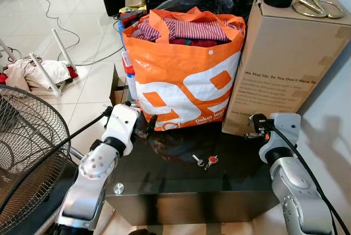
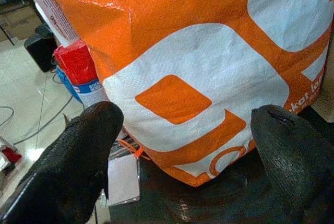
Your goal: Hang keys on a hook
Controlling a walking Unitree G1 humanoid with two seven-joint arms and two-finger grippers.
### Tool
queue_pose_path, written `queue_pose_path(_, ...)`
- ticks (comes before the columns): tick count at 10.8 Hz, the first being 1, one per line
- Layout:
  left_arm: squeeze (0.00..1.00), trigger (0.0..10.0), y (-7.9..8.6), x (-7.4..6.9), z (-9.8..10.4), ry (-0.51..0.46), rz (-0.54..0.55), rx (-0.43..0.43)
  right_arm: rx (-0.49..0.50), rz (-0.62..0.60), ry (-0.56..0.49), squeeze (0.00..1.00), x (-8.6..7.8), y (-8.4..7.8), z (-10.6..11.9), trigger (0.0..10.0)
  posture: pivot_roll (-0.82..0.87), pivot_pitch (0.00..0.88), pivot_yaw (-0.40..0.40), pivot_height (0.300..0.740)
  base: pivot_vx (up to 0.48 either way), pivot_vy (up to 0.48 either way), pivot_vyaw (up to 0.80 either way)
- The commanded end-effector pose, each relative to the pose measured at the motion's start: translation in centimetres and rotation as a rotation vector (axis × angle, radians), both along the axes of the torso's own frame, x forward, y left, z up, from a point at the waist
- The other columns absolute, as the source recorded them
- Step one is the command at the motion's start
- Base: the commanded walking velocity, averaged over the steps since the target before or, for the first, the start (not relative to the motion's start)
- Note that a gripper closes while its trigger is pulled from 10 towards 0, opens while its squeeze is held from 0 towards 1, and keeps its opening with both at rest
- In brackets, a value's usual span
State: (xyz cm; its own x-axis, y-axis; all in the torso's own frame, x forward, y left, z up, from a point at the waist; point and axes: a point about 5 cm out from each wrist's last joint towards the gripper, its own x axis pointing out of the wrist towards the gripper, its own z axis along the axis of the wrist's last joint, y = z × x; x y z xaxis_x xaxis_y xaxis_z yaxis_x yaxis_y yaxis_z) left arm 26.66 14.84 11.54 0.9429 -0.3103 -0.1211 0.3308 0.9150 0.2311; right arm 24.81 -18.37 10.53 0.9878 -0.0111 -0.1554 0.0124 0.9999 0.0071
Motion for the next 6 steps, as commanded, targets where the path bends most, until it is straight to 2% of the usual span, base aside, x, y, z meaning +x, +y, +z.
queue_pose_path(1,0.22,10.0,0.15,0.19,-0.03,0.002,0.016,-0.003,-0.022,-0.017,-0.014,0.00,-0.11,-0.36,0.54,10.0,-0.07,0.000,0.048,0.740,0.000,0.000,0.00)
queue_pose_path(6,0.22,10.0,0.41,0.33,-0.18,0.008,0.036,0.002,-0.021,-0.016,-0.002,0.00,0.45,-0.39,0.51,10.0,-0.06,0.000,0.041,0.740,0.000,0.000,0.00)
